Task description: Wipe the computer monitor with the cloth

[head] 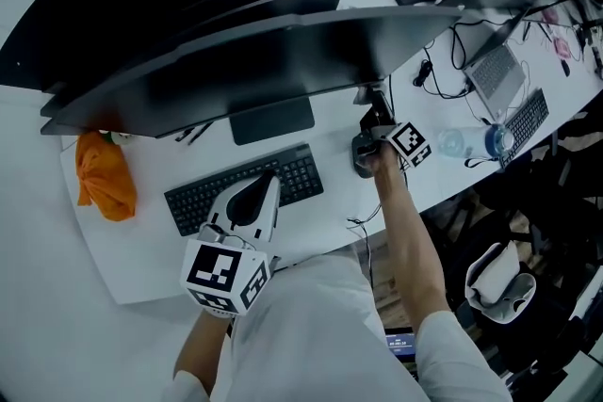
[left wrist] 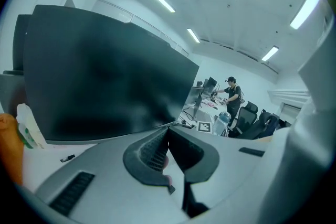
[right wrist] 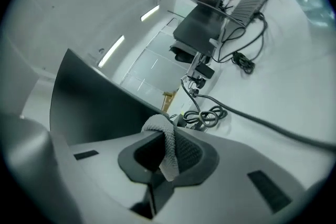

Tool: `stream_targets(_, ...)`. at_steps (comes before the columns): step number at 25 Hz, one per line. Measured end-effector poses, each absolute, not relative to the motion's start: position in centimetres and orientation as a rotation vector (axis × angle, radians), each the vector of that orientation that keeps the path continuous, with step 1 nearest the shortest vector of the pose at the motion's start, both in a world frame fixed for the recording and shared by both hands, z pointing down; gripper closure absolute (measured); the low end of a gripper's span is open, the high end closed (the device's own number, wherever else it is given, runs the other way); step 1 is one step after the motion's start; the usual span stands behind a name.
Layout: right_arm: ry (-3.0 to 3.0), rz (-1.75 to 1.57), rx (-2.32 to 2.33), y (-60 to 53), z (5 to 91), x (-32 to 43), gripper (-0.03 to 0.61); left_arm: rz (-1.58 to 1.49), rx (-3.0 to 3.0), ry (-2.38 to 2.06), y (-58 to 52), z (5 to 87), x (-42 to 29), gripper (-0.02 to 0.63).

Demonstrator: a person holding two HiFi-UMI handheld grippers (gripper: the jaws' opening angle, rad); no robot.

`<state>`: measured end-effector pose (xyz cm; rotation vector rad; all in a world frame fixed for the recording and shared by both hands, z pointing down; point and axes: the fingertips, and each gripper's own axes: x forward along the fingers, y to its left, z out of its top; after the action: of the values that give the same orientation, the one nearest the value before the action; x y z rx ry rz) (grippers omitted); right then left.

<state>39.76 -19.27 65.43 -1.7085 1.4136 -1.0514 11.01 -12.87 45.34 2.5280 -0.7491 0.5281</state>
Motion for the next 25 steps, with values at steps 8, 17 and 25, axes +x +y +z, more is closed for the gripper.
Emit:
stream_targets(8,1.716,-0.950,-1.855,-18.7,62.6,42.2,0.543,0.537,2.532,-0.733,-13.1,45.5,11.6,0.595)
stream_targets(17,2.011,-0.780,-1.741,-19.6,55.1,42.0,0.543,0.520,2.538,-0.712,-13.5,45.2,12.0,0.595)
stream_targets(25,2.096,-0.624,-1.708,-19.8,48.2,42.2,0.543,0.488,2.565,-0.695,-13.7,44.2,12.1,0.595)
